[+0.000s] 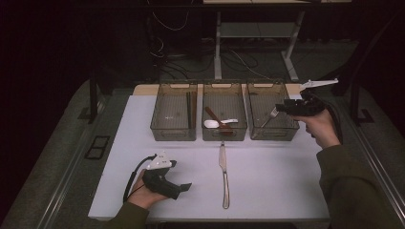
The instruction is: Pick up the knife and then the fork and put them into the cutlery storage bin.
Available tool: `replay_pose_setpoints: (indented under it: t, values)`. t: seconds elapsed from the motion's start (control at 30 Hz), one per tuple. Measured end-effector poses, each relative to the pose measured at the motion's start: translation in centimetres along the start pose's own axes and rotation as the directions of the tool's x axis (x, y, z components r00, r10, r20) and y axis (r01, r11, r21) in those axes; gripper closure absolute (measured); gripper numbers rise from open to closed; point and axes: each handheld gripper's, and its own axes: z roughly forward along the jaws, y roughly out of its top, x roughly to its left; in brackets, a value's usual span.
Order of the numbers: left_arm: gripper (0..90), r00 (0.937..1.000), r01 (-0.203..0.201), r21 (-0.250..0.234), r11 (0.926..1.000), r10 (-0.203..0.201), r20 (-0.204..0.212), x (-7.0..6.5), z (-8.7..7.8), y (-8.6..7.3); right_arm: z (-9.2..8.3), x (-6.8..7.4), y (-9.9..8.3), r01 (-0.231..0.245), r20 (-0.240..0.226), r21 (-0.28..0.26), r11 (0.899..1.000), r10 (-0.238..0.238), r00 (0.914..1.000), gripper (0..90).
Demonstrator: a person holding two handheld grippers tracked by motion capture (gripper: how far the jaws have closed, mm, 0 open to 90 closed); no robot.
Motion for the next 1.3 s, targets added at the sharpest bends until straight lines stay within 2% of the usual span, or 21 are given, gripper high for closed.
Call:
replay_pose_setpoints:
  t: [0.17,0.27,0.4,0.6,0.7,0.8,1.07,1.3]
  values:
    - [0.0,1.0000,0.000,0.000,1.0000,0.000,-0.003,0.0,-0.1,0.0,-0.2,2.4,-1.0,0.043,-0.032,0.014,0.999,-0.043,0.9985,61.9]
    - [0.0,1.0000,0.001,0.002,1.0000,-0.001,-0.003,0.0,0.0,0.0,-0.1,3.9,-1.7,0.070,-0.069,0.035,0.997,-0.067,0.9954,69.0]
    - [0.0,1.0000,0.002,0.004,1.0000,-0.002,-0.002,0.0,0.0,0.0,0.3,5.6,-2.5,0.099,-0.120,0.055,0.994,-0.092,0.9884,78.4]
    - [0.0,1.0000,0.004,0.003,1.0000,-0.004,-0.004,0.0,0.0,0.0,1.5,7.6,-3.6,0.121,-0.187,0.078,0.990,-0.104,0.9767,89.2]
    - [0.0,1.0000,0.003,0.004,1.0000,-0.003,-0.007,0.0,0.0,-0.1,2.3,8.4,-4.3,0.132,-0.208,0.084,0.988,-0.112,0.9718,89.5]
    - [0.0,1.0000,0.000,0.007,1.0000,0.000,-0.008,0.0,0.0,-0.1,3.3,9.3,-4.9,0.141,-0.217,0.112,0.984,-0.114,0.9694,89.6]
    - [0.0,1.0000,-0.001,0.009,1.0000,0.001,-0.007,0.0,0.0,0.0,6.3,11.9,-5.7,0.192,-0.242,0.159,0.968,-0.151,0.9585,89.6]
    - [0.0,1.0000,0.003,0.007,1.0000,-0.003,-0.006,0.0,0.0,0.0,9.3,13.9,-5.7,0.217,-0.244,0.196,0.956,-0.167,0.9553,89.6]
